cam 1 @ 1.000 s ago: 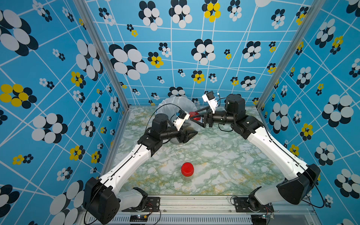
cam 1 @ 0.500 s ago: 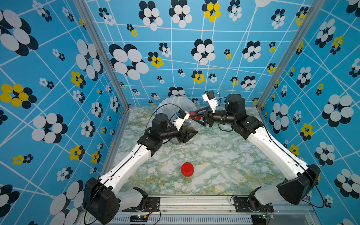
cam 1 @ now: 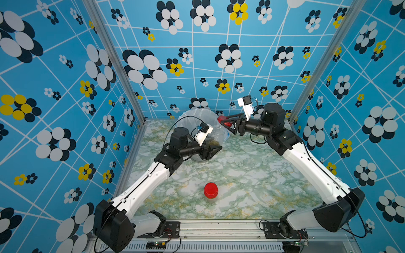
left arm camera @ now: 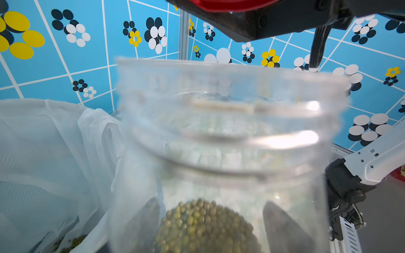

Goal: Empty moldy mung beans from jars
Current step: Unscrew the lid from the jar, then place the lid at the center of the board.

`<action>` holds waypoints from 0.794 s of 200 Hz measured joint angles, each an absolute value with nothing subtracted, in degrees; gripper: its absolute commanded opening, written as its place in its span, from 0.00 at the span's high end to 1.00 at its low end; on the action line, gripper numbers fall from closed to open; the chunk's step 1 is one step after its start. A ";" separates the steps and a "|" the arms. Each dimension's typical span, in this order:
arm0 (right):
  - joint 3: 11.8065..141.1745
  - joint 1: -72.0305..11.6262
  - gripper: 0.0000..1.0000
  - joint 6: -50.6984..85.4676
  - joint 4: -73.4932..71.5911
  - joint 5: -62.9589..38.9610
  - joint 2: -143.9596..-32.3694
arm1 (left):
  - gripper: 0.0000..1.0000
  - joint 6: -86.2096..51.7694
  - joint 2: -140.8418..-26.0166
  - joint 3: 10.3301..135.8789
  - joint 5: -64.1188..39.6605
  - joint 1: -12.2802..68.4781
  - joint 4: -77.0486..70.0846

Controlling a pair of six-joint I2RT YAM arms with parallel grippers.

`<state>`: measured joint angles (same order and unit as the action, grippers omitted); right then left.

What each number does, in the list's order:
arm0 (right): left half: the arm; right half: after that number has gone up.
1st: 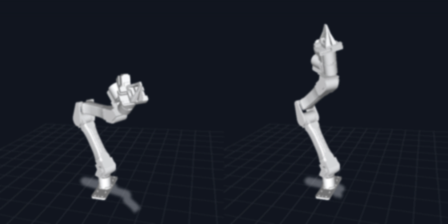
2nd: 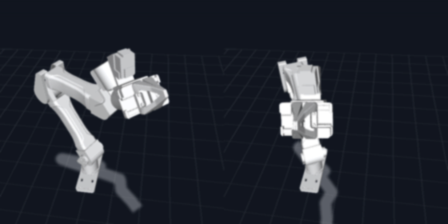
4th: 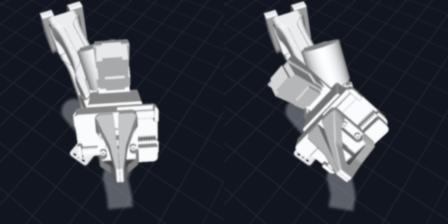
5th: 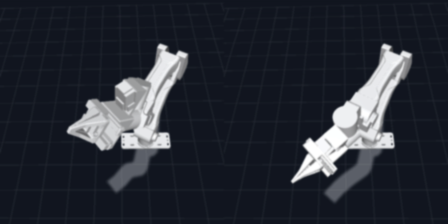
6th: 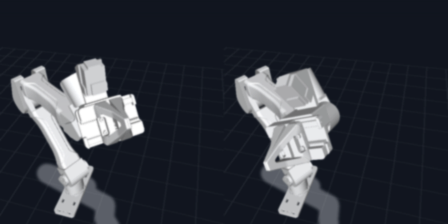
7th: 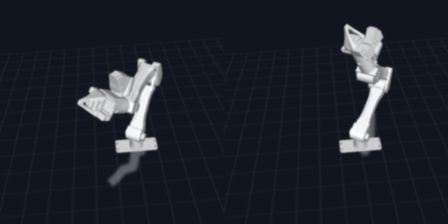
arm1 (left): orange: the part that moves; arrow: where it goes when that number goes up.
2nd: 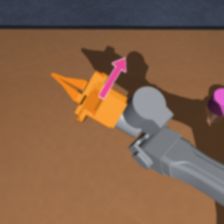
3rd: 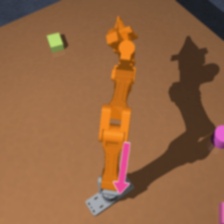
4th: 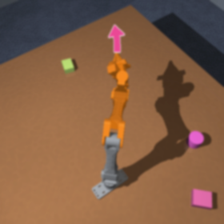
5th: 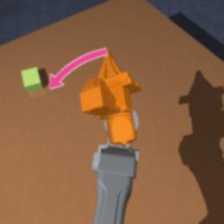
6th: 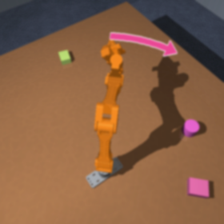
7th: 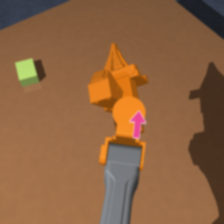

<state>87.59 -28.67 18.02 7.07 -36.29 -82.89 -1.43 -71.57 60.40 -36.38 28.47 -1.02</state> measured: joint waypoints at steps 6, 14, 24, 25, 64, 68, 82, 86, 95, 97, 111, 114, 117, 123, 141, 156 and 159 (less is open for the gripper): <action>87.59 -28.67 0.49 17.72 7.22 -36.03 -82.87 | 0.75 -1.45 -71.57 60.40 -36.36 28.47 -1.04; 87.59 -28.67 0.49 17.28 7.62 -35.53 -82.81 | 0.75 -1.45 -71.53 60.40 -36.36 28.47 -1.02; 87.55 -28.67 0.49 16.43 8.47 -34.44 -82.52 | 0.75 -1.48 -71.40 60.40 -36.32 28.47 -1.02; 87.55 -28.67 0.49 16.34 8.56 -34.33 -82.50 | 0.75 -1.48 -71.37 60.40 -36.27 28.47 -1.02; 82.17 -28.60 0.49 10.44 11.38 -24.10 -76.49 | 0.74 -1.96 -69.14 60.40 -34.41 28.47 -0.14; 81.21 -28.56 0.49 9.89 11.42 -22.87 -75.70 | 0.74 -2.00 -68.88 60.40 -34.35 28.47 -0.12; 76.77 -28.40 0.49 8.14 11.42 -17.85 -72.84 | 0.74 -2.24 -67.81 60.40 -33.82 28.47 0.03; 75.66 -28.36 0.49 7.79 11.38 -16.58 -72.31 | 0.74 -2.35 -67.51 60.40 -33.61 28.47 0.10; 72.90 -28.25 0.49 6.96 11.33 -13.39 -71.42 | 0.74 -2.42 -66.94 60.40 -33.30 28.47 0.30; 72.44 -28.21 0.49 6.92 11.29 -12.84 -71.31 | 0.74 -2.42 -66.81 60.40 -33.15 28.47 0.36; 67.44 -28.05 0.49 6.55 10.70 -8.12 -70.39 | 0.74 -2.55 -66.13 60.45 -32.47 28.47 0.95; 66.26 -28.05 0.50 6.55 10.46 -7.29 -70.17 | 0.73 -2.55 -65.98 60.47 -32.34 28.47 1.13; 65.12 -28.03 0.50 6.61 10.33 -6.33 -69.97 | 0.73 -2.57 -65.84 60.51 -32.14 28.47 1.34; 62.72 -28.01 0.50 6.72 10.02 -4.43 -69.54 | 0.73 -2.57 -65.63 60.53 -31.81 28.47 1.67; 55.31 -27.99 0.51 8.58 9.58 2.46 -68.05 | 0.72 -2.55 -65.14 61.10 -30.30 28.47 3.14; 50.02 -27.66 0.50 11.60 9.63 8.45 -66.85 | 0.72 -2.59 -65.14 62.28 -29.41 28.47 4.36; 49.08 -27.55 0.50 12.27 9.52 9.50 -66.61 | 0.72 -2.61 -65.14 62.52 -29.26 28.47 4.58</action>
